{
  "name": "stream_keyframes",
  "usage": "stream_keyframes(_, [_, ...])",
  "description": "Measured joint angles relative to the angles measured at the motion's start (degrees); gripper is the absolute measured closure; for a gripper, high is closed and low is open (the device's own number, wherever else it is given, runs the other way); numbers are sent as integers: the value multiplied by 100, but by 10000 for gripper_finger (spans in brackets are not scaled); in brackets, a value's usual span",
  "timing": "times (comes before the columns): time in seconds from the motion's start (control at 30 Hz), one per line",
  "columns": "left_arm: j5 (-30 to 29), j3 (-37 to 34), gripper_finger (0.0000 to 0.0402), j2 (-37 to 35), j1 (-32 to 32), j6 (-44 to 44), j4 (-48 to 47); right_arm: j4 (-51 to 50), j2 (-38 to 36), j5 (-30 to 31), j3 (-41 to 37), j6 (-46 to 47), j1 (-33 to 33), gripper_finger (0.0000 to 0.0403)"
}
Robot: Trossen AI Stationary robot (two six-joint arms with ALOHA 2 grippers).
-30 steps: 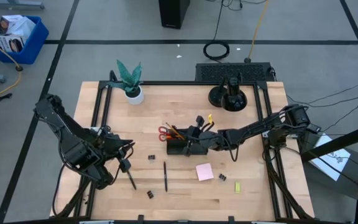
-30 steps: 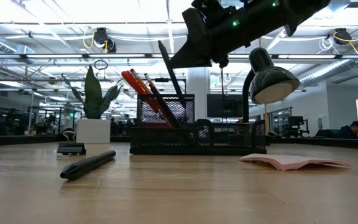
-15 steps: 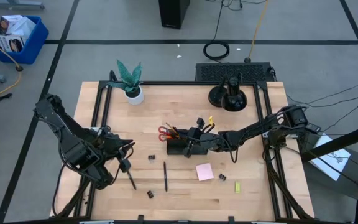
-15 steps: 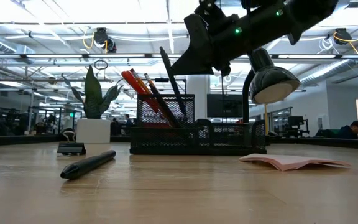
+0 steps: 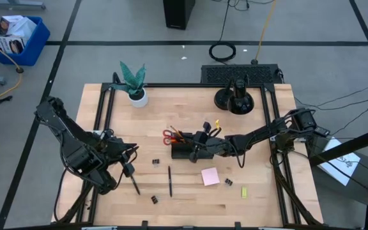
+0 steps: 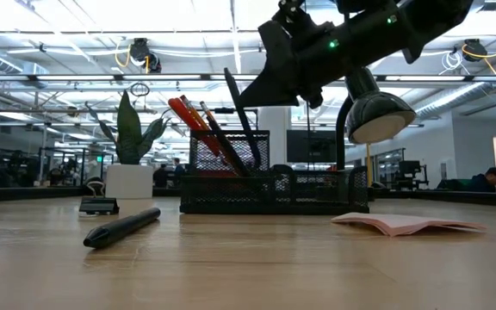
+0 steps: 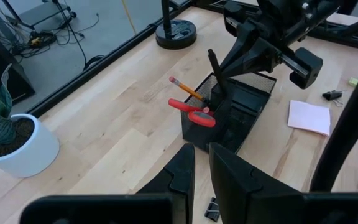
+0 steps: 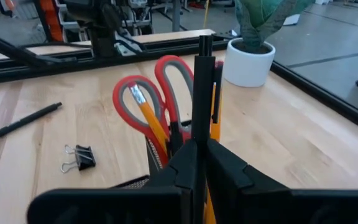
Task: Pick and place office supplies into organizer
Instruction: Put the right black pen into the desk organizer
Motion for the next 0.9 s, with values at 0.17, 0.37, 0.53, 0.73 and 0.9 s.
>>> stream_keyframes(0.17, [0,0,348,0,0,0,0,229,0,4,-224,131,2,385])
stream_keyframes(0.37, [0,0,348,0,0,0,0,484,0,3,-434,273,2,385])
stream_keyframes(0.53, [-2,0,348,-1,2,0,0,497,0,-9,-515,337,2,385])
stream_keyframes(0.73, [-2,0,348,-2,4,0,0,492,0,-13,-592,429,21,385])
stream_keyframes(0.9, [-2,0,348,-2,4,0,0,467,0,-15,-592,429,32,385])
